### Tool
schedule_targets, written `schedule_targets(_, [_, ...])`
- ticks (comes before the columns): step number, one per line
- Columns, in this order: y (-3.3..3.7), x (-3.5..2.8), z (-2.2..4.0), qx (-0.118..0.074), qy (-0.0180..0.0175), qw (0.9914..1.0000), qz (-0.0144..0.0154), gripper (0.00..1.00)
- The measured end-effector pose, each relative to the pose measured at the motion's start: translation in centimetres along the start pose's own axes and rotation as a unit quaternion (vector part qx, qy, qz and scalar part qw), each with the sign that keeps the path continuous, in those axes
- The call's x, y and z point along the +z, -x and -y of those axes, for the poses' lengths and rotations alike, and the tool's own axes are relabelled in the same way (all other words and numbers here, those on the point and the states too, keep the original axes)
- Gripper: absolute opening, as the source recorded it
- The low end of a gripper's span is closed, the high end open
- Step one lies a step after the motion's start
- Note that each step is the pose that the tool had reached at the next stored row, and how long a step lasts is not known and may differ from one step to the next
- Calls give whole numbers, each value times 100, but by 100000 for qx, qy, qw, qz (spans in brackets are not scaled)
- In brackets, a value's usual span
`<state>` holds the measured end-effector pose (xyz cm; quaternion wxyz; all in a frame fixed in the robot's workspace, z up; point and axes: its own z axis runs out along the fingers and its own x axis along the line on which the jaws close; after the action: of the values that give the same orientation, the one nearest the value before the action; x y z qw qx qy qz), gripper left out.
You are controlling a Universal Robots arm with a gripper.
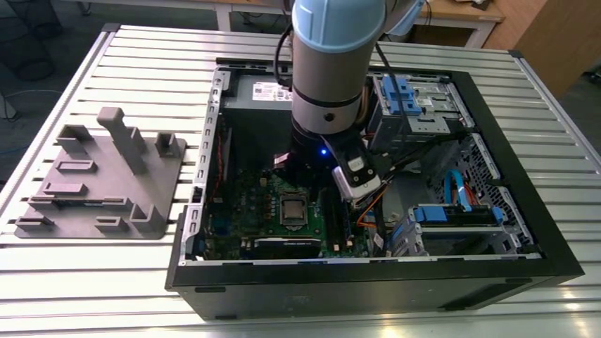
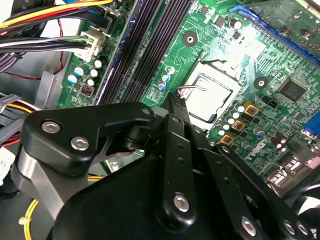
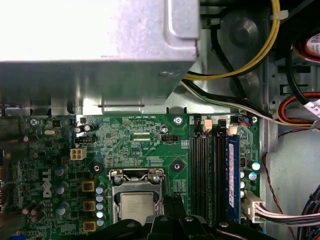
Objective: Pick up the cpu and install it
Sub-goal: 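Install the first cpu locking lever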
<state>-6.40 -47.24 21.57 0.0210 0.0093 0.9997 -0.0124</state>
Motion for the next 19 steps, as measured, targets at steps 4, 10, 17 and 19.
schedule_targets(4, [-2,31,0,-597,-63,99998,11,11])
schedule_targets(10, [-5,43,1,-901,-70,99996,20,11])
schedule_targets(17, [-4,47,90,-950,-7,99995,23,11])
schedule_targets(19, [-4,53,110,-982,-7,99995,27,11])
